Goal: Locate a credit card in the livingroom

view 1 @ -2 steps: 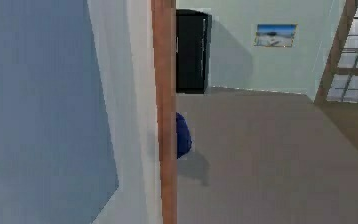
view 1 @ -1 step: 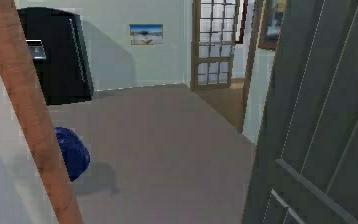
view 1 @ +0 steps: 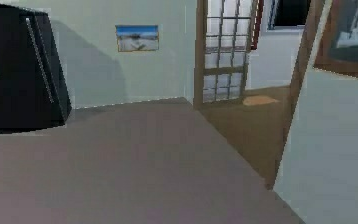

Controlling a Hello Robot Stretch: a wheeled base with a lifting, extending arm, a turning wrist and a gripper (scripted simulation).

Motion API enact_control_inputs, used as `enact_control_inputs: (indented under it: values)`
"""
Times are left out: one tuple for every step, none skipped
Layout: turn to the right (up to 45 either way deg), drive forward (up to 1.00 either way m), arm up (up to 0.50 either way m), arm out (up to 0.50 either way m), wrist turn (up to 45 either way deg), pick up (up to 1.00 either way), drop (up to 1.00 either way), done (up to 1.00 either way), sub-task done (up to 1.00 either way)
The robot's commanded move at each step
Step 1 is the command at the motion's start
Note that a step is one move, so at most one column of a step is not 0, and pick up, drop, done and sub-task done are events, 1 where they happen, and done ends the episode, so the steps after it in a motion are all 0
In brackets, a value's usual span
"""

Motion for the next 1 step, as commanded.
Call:
enact_control_inputs:
  values:
    - [6.0, 0.0, 0.0, 0.0, 0.0, 0.0, 0.0, 0.0, 0.0]
